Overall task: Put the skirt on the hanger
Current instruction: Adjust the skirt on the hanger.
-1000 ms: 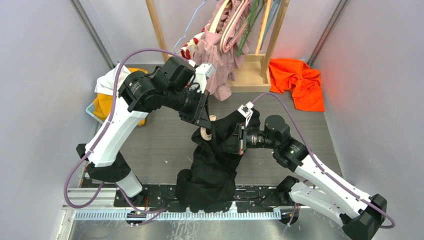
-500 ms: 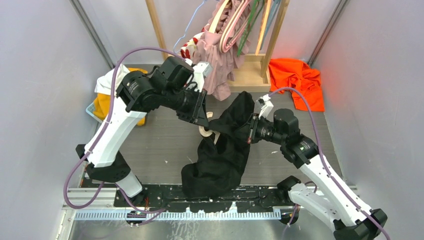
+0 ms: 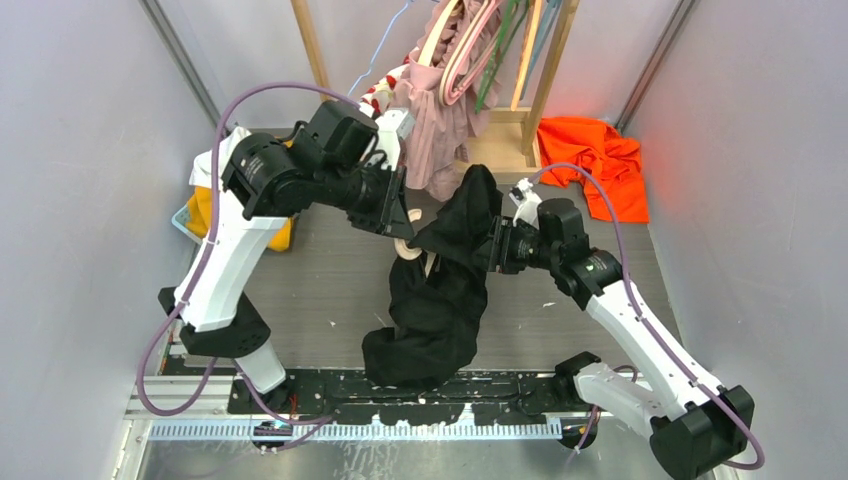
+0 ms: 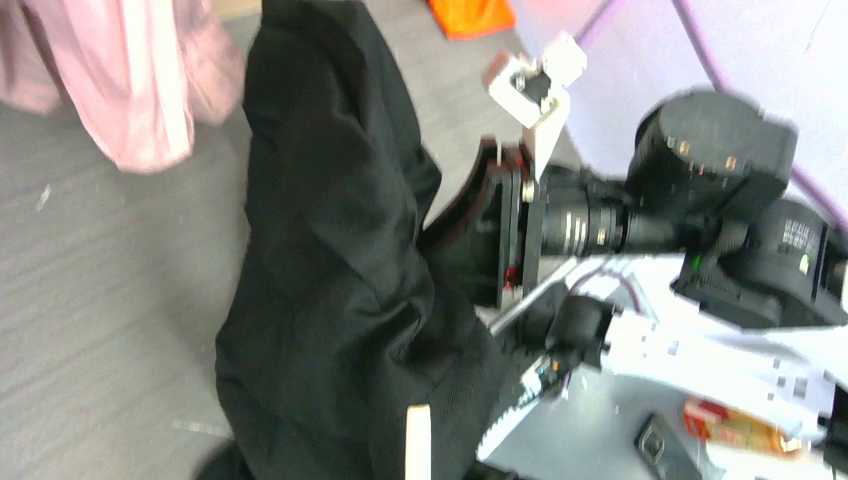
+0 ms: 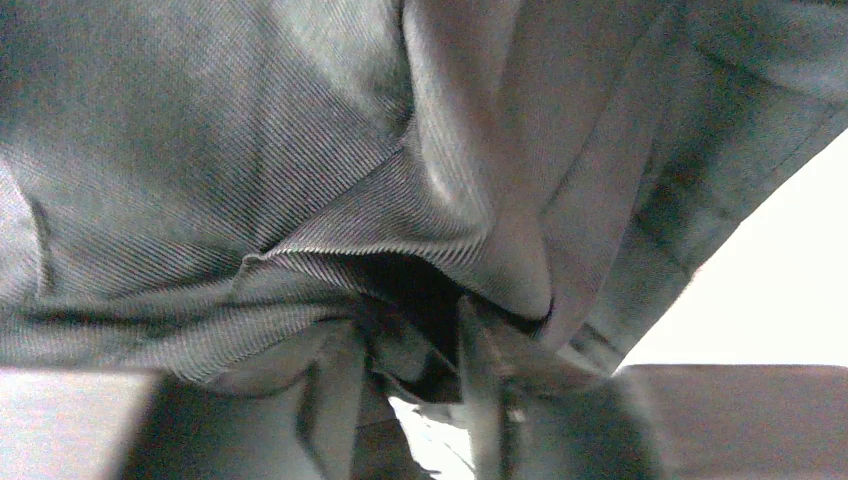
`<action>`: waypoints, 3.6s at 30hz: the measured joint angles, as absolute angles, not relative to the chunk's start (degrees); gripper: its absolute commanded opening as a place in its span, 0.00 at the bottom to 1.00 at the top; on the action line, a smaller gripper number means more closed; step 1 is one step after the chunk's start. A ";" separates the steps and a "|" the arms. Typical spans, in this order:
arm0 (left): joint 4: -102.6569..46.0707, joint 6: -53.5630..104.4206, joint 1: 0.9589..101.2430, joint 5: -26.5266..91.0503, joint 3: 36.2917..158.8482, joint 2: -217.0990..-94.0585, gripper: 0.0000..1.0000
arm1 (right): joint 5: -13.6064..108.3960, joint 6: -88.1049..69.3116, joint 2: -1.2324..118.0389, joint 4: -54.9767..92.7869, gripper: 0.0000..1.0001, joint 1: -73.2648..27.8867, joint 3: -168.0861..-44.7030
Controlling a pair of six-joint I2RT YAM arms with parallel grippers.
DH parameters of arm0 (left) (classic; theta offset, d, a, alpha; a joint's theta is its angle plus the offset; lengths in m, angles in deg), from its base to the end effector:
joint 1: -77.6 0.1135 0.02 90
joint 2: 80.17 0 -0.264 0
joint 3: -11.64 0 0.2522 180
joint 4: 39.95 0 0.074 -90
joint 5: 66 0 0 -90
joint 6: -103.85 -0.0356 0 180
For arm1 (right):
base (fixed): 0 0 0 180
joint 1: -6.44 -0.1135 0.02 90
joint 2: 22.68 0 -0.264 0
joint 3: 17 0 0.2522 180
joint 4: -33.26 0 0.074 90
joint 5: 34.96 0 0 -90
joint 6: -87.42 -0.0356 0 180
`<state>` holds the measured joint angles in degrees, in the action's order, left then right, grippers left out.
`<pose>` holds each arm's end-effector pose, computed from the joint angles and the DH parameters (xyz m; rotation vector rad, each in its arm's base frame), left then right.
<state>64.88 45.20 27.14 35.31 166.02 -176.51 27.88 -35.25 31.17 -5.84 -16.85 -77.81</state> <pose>0.1584 -0.2028 0.5105 0.5246 2.5108 -0.8565 0.1810 0.0956 0.3010 -0.1148 2.2542 1.0574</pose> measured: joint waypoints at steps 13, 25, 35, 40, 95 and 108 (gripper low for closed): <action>64.46 47.78 31.69 36.32 171.83 -178.41 0.09 | 21.02 -35.38 19.08 -11.77 0.82 -16.13 -77.35; 60.03 49.51 34.25 35.92 169.78 -177.05 0.08 | 17.65 -38.98 11.26 -15.59 0.84 -16.15 -72.15; 52.99 51.19 35.36 33.37 168.95 -174.63 0.08 | 13.93 -45.96 11.23 -10.76 0.81 -16.17 -64.87; 51.04 51.59 35.36 33.48 168.77 -174.52 0.08 | 11.03 -49.26 12.54 -5.17 0.78 -16.81 -64.56; 47.72 52.42 38.42 33.04 166.56 -172.81 0.08 | 26.79 -45.85 3.54 -21.32 0.62 -22.86 -74.57; 46.76 52.44 38.49 33.21 165.47 -172.79 0.08 | 22.17 -52.47 9.20 -4.01 0.73 -22.88 -66.73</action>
